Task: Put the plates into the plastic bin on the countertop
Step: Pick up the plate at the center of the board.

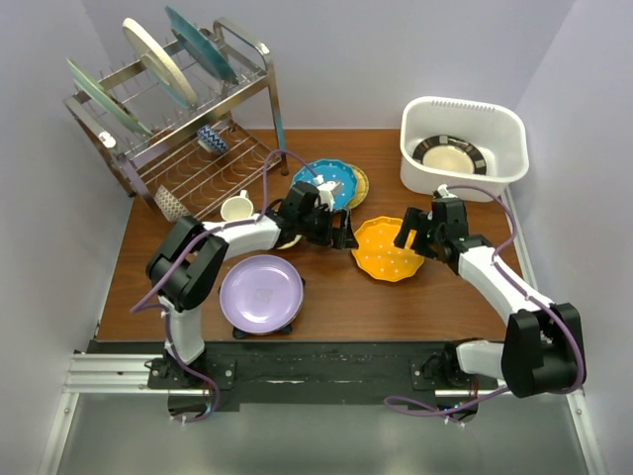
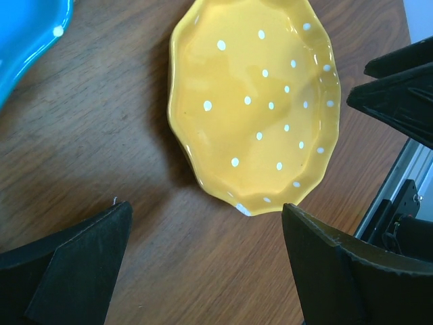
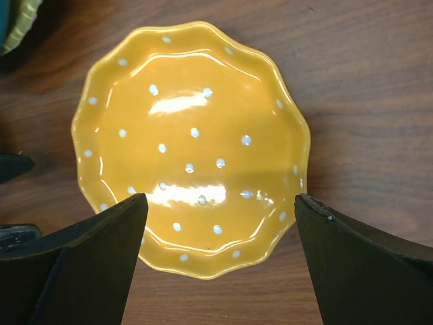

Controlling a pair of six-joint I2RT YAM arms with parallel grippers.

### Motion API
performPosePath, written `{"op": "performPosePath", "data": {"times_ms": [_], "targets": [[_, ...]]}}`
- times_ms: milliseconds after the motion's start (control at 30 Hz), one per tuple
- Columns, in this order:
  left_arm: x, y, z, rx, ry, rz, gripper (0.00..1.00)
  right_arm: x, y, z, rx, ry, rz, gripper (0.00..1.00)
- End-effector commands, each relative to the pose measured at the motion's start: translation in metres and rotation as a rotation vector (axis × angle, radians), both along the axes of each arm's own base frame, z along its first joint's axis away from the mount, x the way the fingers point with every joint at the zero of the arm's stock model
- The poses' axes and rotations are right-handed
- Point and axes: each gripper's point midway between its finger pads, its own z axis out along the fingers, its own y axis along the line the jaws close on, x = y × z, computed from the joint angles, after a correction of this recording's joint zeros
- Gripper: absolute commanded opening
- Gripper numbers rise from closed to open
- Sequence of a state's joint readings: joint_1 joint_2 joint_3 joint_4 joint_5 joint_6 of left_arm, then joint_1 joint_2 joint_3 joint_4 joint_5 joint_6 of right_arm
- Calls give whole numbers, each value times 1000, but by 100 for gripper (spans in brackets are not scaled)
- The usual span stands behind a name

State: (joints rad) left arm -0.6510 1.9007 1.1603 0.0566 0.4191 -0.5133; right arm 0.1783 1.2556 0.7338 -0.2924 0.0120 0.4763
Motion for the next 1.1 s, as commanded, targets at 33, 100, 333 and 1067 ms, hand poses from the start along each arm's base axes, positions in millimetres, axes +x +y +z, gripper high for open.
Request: {"op": "performPosePath", "data": {"times_ms": [33, 100, 333, 1067], "targets": [[10, -10, 24, -46, -52, 0, 96, -4, -30, -4, -8, -1, -97, 94], [11, -11, 23, -43, -52, 6, 96, -4, -33, -7, 24, 2, -96, 94], [13, -19, 5, -50, 0, 17, 88, -9, -31, -25, 95, 37, -83, 93], [8, -25, -20, -17, 50, 9, 70, -21, -14, -65, 211, 122, -89, 63]]}}
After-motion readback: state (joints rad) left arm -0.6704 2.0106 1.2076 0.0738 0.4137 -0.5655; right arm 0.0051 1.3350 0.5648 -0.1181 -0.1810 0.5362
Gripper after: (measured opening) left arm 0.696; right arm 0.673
